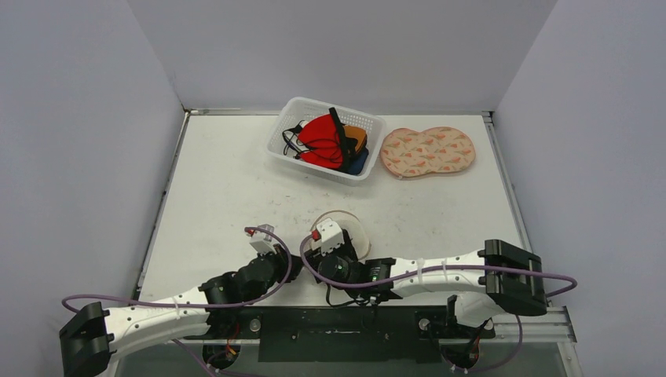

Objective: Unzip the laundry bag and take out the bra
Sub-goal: Open the laundry bag at the center of the board.

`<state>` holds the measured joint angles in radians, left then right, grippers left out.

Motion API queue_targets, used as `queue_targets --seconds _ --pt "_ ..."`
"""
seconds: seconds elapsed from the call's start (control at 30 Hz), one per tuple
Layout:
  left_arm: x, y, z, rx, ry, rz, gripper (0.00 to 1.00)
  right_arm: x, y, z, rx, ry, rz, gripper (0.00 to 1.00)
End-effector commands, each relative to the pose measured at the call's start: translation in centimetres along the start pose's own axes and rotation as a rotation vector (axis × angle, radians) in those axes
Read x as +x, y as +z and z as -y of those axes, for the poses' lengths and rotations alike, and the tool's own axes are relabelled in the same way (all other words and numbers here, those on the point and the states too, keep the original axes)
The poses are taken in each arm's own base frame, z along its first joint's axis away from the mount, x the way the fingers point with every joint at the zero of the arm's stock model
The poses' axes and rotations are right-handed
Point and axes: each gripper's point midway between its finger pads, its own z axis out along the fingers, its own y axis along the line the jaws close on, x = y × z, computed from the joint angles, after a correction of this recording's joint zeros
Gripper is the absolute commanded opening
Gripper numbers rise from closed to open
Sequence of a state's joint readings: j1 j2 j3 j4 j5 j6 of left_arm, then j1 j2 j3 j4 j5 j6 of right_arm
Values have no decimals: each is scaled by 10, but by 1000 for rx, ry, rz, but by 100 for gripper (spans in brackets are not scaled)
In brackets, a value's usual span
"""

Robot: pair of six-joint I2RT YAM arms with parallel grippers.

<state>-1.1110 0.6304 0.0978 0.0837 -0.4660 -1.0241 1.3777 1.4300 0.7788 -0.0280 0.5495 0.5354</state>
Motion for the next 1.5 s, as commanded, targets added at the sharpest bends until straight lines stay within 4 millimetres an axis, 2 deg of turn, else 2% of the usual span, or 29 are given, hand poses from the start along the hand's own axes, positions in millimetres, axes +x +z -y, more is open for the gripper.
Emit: queue_targets --seconds 0.0,0.13,0.43,0.57,0.67,0.8,1.1,1.23,1.37,1.47 --pt "-7 -1 16 59 -8 18 0 -15 6 8 113 -21 50 63" --pt "-8 -2 16 61 -12 24 0 -9 13 14 175 -47 46 63" --pt "-6 -3 16 66 -17 19 0 8 24 6 209 -112 16 62" --pt "-6 -3 15 68 -23 19 0 9 23 14 256 -113 21 35" --pt "-6 -4 14 65 -24 20 0 1 15 15 253 -95 50 18" --pt "-10 -5 13 60 -29 33 0 -20 -6 10 215 -62 90 6" --pt "-24 -8 18 46 -11 72 0 -62 -49 13 79 26 131 5" --pt "-36 -9 23 39 8 108 0 -86 -67 35 70 95 168 5" --pt "-46 -10 30 39 29 137 0 -92 -80 90 183 187 211 5" --pt "-51 -10 34 36 45 141 0 -93 -98 134 277 282 273 5"
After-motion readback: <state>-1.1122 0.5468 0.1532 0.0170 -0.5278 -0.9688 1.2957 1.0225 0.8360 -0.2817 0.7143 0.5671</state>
